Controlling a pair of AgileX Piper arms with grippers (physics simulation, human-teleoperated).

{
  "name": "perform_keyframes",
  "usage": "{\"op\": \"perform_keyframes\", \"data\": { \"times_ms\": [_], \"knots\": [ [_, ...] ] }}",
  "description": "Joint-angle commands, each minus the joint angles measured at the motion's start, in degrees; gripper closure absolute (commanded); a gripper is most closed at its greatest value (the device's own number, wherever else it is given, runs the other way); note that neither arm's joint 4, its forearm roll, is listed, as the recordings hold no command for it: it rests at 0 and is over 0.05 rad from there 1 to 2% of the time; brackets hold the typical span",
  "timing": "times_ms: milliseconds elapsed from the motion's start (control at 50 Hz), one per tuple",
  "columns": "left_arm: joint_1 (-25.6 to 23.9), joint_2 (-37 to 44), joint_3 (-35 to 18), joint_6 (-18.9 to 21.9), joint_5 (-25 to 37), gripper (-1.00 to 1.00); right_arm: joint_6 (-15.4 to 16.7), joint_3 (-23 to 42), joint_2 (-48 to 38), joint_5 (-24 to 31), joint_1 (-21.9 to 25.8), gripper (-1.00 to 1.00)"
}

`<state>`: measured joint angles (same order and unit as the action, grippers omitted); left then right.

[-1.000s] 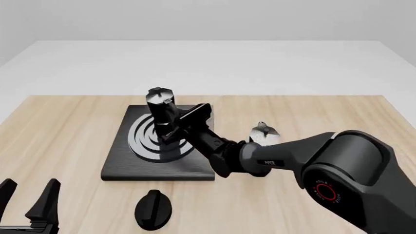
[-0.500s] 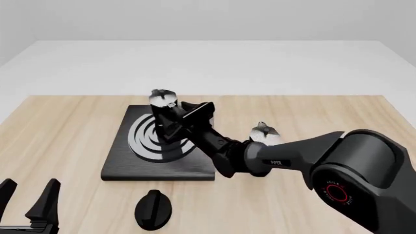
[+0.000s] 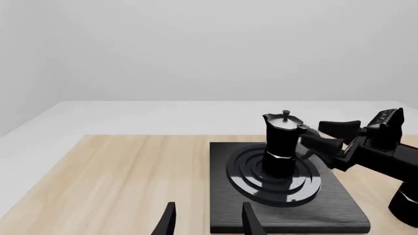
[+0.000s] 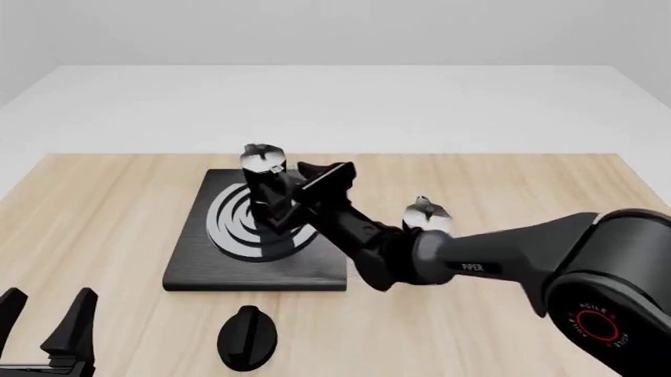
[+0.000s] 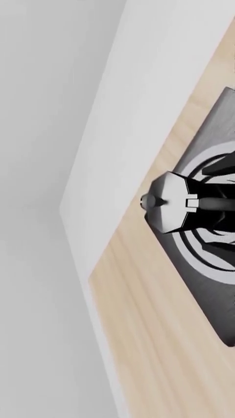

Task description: Put the right moka pot on the stove.

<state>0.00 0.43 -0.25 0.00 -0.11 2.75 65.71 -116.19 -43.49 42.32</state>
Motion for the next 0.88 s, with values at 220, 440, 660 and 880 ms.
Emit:
{"op": "perform_keyframes", "data": {
  "times_ms": [220,440,660,880],
  "knots": [
    [0.0,0.0,0.0,0.0,0.0,-1.0,-1.82,-14.01,14.91,-0.68,4.18,-1.0],
    [0.0,0.0,0.0,0.0,0.0,-1.0,-2.81,-22.72,25.99,-1.41,6.5,-1.0],
    [0.0,0.0,0.0,0.0,0.0,-1.0,-2.63,-25.86,31.65,-0.7,7.14,-1.0],
    [0.0,0.0,0.0,0.0,0.0,-1.0,-2.52,-27.68,36.26,1.3,6.71,-1.0]
  ]
}}
